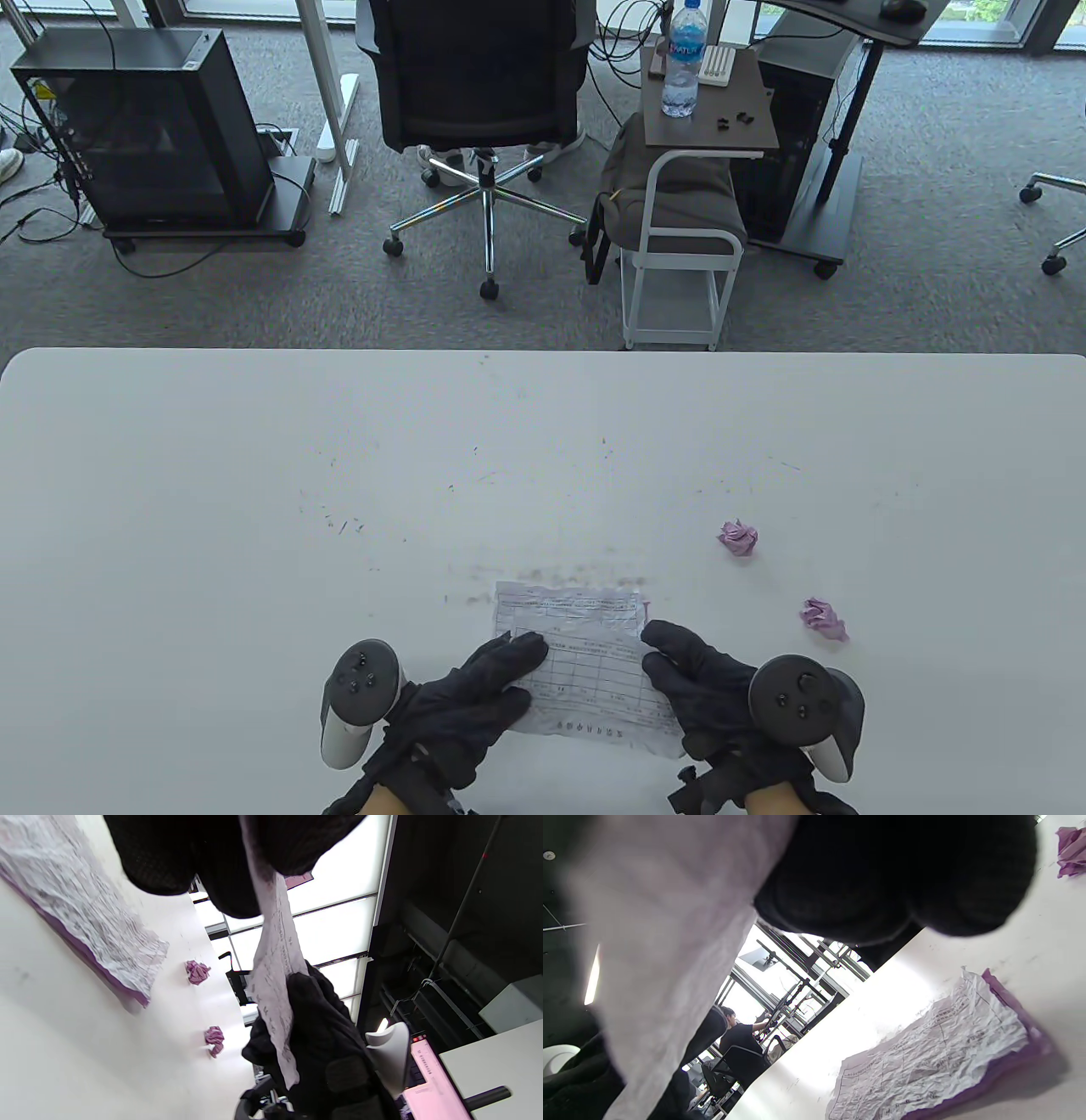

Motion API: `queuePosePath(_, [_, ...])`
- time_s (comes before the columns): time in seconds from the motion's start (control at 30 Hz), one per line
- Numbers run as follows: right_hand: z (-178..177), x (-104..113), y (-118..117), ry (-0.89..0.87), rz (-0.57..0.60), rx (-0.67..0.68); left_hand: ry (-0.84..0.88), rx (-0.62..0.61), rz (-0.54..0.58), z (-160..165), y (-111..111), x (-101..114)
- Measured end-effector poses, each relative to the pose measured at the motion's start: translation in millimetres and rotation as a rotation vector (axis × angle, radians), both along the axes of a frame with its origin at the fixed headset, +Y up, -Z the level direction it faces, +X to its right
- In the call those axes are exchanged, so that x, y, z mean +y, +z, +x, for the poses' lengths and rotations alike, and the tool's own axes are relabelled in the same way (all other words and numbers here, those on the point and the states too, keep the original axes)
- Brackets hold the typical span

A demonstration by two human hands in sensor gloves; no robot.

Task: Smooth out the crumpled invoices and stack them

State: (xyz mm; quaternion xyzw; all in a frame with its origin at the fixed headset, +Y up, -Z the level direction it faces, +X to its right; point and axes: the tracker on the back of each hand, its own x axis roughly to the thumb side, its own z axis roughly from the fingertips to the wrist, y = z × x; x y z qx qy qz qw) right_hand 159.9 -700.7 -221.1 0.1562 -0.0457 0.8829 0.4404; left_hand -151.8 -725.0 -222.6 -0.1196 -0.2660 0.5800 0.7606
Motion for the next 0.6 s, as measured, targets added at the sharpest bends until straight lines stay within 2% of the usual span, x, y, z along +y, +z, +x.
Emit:
queuePosePath(0.17, [-3,5,-1,0.111,-0.026,0.053,-0.266,0.046,0.154,9,6,15])
queuePosePath(0.23, [-5,10,-2,0.165,-0.013,0.054,-0.351,0.055,0.181,12,7,23])
queuePosePath(0.37, [-15,20,-8,0.278,-0.038,0.062,-0.509,0.037,0.131,20,4,29])
queuePosePath(0.43, [-23,27,-14,0.439,-0.023,0.056,-0.57,0.013,0.083,24,-1,29])
queuePosePath(0.5, [-30,29,-21,0.523,-0.032,0.05,-0.611,-0.015,0.037,27,-8,28])
queuePosePath(0.6, [-39,26,-37,0.588,-0.052,0.023,-0.656,0.001,0.072,27,-22,23])
